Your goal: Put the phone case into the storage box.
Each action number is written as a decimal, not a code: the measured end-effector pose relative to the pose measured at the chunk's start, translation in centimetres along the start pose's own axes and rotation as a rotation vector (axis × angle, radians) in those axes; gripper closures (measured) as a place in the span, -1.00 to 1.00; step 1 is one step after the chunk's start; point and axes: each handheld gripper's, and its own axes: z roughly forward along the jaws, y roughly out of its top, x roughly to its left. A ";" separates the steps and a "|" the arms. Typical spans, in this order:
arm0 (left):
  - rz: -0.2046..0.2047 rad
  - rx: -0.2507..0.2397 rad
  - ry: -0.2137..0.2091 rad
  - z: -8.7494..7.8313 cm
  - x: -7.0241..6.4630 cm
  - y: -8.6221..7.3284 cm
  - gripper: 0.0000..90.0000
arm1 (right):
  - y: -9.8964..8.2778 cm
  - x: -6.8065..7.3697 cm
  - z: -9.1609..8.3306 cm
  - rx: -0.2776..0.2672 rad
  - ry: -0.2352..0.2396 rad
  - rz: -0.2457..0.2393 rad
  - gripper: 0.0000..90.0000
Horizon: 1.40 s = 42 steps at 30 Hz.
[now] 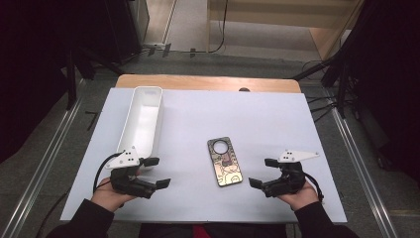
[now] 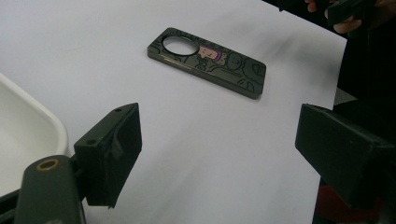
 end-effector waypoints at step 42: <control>0.011 0.000 -0.017 0.2 0.3 0.0 -0.68 | -0.3 -0.3 0.4 0.031 -0.028 0.013 -1.00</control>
